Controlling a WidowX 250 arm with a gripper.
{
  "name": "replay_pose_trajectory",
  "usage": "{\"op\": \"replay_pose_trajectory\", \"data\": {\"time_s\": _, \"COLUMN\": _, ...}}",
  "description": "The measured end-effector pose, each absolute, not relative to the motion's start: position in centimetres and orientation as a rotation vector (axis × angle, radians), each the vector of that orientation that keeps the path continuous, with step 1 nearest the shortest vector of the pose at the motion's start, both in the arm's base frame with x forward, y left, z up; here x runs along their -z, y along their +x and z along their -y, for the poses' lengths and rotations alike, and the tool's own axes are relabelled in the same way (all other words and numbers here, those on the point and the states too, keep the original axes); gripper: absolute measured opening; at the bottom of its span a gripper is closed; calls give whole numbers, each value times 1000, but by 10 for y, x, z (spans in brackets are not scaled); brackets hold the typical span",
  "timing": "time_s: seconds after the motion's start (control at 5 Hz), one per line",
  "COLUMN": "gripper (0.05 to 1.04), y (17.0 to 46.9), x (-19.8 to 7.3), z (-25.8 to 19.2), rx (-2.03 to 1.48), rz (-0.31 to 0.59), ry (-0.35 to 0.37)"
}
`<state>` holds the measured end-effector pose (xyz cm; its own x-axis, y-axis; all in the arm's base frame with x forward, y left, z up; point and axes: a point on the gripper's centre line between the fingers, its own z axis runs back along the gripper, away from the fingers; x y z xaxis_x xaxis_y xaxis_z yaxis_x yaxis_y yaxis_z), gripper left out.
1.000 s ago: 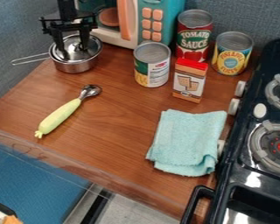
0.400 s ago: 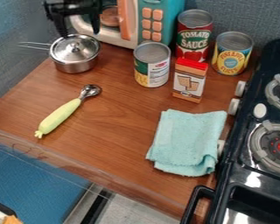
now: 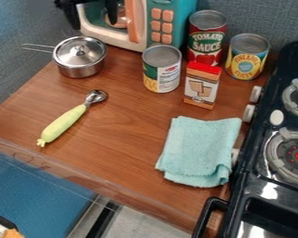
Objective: Cover the silver pot with the silver cover
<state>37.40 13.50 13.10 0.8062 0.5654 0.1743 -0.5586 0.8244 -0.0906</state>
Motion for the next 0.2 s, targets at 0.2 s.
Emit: {"op": "replay_pose_trajectory", "data": {"time_s": 0.2, "gripper": 1000, "y": 361, "x": -134, "z": -123, "rx": -583, "rz": 182, "ry": -39}}
